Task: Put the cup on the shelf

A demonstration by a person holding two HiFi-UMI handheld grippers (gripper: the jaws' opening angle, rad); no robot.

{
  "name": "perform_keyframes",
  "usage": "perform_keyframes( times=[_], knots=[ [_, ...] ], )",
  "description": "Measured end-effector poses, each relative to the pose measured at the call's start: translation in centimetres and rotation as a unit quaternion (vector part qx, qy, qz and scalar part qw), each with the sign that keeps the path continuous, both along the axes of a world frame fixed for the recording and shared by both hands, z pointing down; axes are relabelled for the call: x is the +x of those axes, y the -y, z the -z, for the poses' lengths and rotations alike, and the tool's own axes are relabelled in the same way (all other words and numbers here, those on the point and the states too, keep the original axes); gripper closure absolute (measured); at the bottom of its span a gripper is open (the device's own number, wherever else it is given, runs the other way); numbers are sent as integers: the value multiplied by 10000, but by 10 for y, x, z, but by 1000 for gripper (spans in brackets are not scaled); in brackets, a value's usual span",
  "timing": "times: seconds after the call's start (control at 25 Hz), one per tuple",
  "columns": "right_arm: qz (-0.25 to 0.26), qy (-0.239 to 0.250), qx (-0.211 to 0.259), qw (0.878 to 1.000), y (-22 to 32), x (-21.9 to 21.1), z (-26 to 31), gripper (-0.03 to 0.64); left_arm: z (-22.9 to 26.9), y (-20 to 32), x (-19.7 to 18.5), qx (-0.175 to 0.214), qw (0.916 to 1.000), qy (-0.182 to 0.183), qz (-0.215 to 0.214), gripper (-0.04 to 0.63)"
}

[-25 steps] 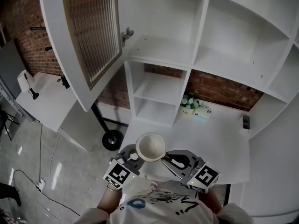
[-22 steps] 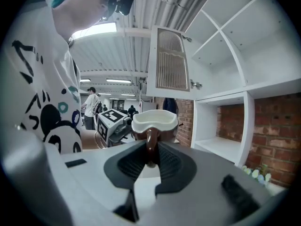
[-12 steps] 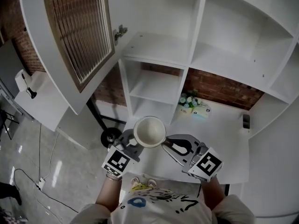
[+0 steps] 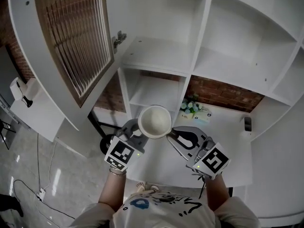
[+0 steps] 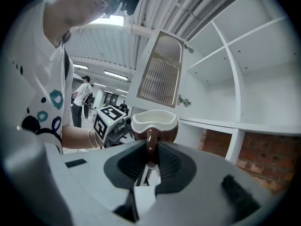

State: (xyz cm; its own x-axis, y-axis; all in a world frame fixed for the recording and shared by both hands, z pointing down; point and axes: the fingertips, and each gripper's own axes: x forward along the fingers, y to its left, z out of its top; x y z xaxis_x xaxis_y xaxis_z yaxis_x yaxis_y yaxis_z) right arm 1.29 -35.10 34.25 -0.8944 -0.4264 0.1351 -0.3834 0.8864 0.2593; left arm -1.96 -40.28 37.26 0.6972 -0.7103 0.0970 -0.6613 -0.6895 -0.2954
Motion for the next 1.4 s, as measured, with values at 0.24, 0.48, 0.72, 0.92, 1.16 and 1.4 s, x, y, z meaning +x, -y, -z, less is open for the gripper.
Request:
perform_keyframes(
  times=[0.24,0.48,0.72,0.92,1.16,1.4],
  knots=[
    [-253,297,148,9991,25,3,28,555,36,27,0,381,9992,-61,-52,580],
    [-400,763,180,9961,48,0,60,555,76,50,-1,819,9966,-123,-6,580],
    [-731,888,512,9920,72,-3,96,555,115,74,-4,1261,9916,-270,87,580],
    [-1074,974,610,9875,99,-8,121,555,141,103,-10,1405,9891,-295,336,580],
    [-1415,949,657,9832,137,-21,146,555,160,141,-23,1200,9898,-463,616,580],
    [-1644,1243,616,9766,168,-24,164,555,175,163,-32,1088,9898,-604,695,580]
  ],
)
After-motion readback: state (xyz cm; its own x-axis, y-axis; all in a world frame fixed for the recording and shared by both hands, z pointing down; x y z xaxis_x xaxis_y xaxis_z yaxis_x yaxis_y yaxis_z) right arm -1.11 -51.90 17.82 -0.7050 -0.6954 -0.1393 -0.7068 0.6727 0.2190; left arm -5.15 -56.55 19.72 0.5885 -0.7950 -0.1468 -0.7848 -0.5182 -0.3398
